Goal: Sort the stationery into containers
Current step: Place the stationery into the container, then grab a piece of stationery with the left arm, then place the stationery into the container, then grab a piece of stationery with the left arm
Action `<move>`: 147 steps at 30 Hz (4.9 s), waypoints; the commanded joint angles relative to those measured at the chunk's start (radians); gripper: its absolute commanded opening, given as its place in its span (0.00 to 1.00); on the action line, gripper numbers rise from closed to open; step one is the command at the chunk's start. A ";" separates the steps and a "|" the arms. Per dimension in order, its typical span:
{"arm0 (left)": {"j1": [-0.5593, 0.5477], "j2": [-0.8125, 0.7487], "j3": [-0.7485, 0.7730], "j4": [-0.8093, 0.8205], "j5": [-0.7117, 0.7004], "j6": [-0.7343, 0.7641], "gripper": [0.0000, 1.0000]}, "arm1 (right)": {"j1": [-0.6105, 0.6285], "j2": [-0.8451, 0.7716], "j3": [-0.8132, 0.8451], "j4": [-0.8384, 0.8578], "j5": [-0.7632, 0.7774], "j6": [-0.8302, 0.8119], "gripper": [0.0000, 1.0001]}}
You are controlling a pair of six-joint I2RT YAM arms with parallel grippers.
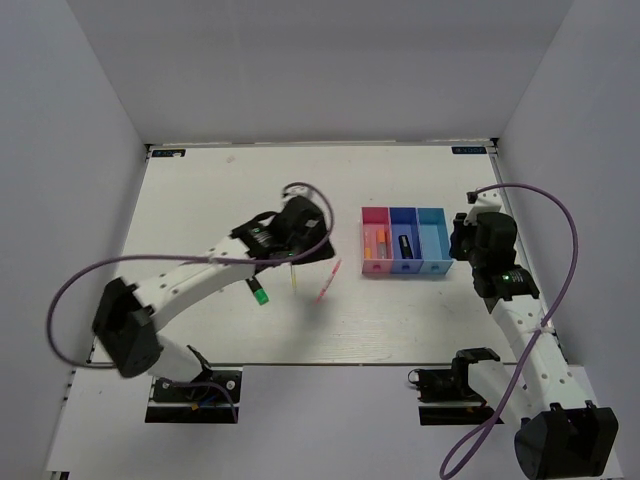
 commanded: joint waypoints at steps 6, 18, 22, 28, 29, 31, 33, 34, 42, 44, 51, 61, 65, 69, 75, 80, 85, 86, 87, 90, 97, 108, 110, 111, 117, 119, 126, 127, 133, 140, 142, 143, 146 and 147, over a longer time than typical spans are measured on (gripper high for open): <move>0.287 -0.171 -0.257 -0.296 -0.132 -0.055 0.71 | -0.004 0.004 0.005 0.004 -0.050 0.009 0.43; 0.401 -0.037 -0.346 -0.192 -0.028 -0.008 0.71 | -0.009 0.029 0.005 0.002 -0.053 0.010 0.44; 0.418 0.009 -0.359 -0.136 0.000 -0.011 0.69 | -0.006 0.030 0.008 0.004 -0.054 0.009 0.44; 0.419 0.072 -0.345 -0.106 0.011 -0.017 0.53 | -0.006 0.030 0.005 0.005 -0.054 0.009 0.44; 0.419 0.087 -0.345 -0.109 0.009 -0.015 0.49 | -0.006 0.027 0.005 0.005 -0.054 0.010 0.44; 0.419 0.096 -0.337 -0.121 0.003 -0.015 0.42 | -0.009 0.027 0.005 0.004 -0.054 0.010 0.44; 0.418 0.106 -0.340 -0.129 -0.003 -0.012 0.39 | -0.013 0.023 0.005 0.005 -0.056 0.009 0.44; 0.418 0.110 -0.342 -0.135 -0.003 -0.011 0.34 | -0.012 0.021 0.007 0.007 -0.053 0.010 0.44; 0.352 0.029 -0.311 -0.161 0.008 0.046 0.10 | -0.013 0.015 0.005 0.001 -0.085 0.006 0.66; 0.286 0.009 -0.220 -0.162 0.017 0.067 0.03 | -0.012 0.018 0.007 -0.008 -0.126 -0.008 0.84; 0.041 0.084 0.098 -0.067 0.089 0.152 0.01 | -0.015 0.012 0.002 -0.009 -0.208 -0.017 0.00; -0.084 0.435 0.417 0.313 0.258 0.092 0.01 | -0.029 -0.002 -0.011 0.011 -0.148 -0.016 0.29; -0.101 0.556 0.566 0.348 0.299 0.068 0.01 | -0.039 -0.006 -0.016 0.004 -0.146 -0.016 0.27; -0.099 0.652 0.657 0.338 0.298 0.046 0.05 | -0.052 -0.016 -0.021 0.014 -0.154 -0.016 0.26; -0.090 0.667 0.603 0.341 0.238 0.011 0.23 | -0.058 -0.013 -0.021 0.014 -0.156 -0.016 0.26; -0.076 0.673 0.597 0.327 0.224 -0.003 0.43 | -0.066 -0.016 -0.021 0.010 -0.160 -0.019 0.27; -0.059 0.701 0.631 0.293 0.244 -0.018 0.53 | -0.076 -0.014 -0.019 0.008 -0.169 -0.017 0.36; -0.058 0.698 0.631 0.293 0.244 -0.023 0.56 | -0.078 -0.013 -0.021 0.005 -0.172 -0.017 0.38; -0.058 0.698 0.626 0.292 0.243 -0.023 0.57 | -0.079 -0.013 -0.021 0.008 -0.175 -0.016 0.41; -0.055 0.689 0.621 0.293 0.246 -0.021 0.57 | -0.084 -0.013 -0.021 0.005 -0.183 -0.013 0.41; -0.059 0.515 0.516 0.272 0.202 0.076 0.10 | -0.098 -0.025 -0.025 0.005 -0.227 -0.020 0.07; 0.116 0.165 0.152 -0.268 -0.182 0.025 0.61 | -0.092 0.023 -0.022 -0.036 -0.467 -0.108 0.34; 0.145 0.159 0.071 -0.273 -0.166 0.038 0.57 | -0.092 0.027 -0.022 -0.038 -0.479 -0.106 0.34; 0.175 0.164 0.054 -0.273 -0.149 0.037 0.54 | -0.092 0.026 -0.024 -0.041 -0.481 -0.103 0.34; 0.203 0.266 0.054 -0.268 -0.118 0.061 0.43 | -0.095 0.033 -0.021 -0.038 -0.484 -0.096 0.34; 0.205 0.302 0.077 -0.270 -0.115 0.061 0.43 | -0.093 0.036 -0.022 -0.041 -0.484 -0.094 0.34; 0.206 0.362 0.094 -0.254 -0.113 0.057 0.43 | -0.095 0.046 -0.024 -0.038 -0.484 -0.096 0.34; 0.205 0.360 0.089 -0.248 -0.112 0.058 0.43 | -0.095 0.046 -0.021 -0.041 -0.482 -0.097 0.34; 0.203 0.356 0.071 -0.222 -0.095 0.055 0.42 | -0.092 0.053 -0.024 -0.042 -0.481 -0.105 0.34; 0.203 0.386 0.080 -0.207 -0.069 0.048 0.42 | -0.092 0.058 -0.024 -0.041 -0.482 -0.102 0.34; 0.202 0.397 0.081 -0.208 -0.069 0.046 0.41 | -0.093 0.055 -0.022 -0.042 -0.481 -0.103 0.34; 0.202 0.400 0.081 -0.208 -0.070 0.045 0.41 | -0.096 0.053 -0.021 -0.042 -0.484 -0.102 0.34; 0.202 0.412 0.075 -0.210 -0.078 0.046 0.37 | -0.098 0.055 -0.021 -0.042 -0.482 -0.102 0.34; 0.202 0.418 0.074 -0.207 -0.080 0.048 0.36 | -0.095 0.055 -0.022 -0.042 -0.485 -0.100 0.34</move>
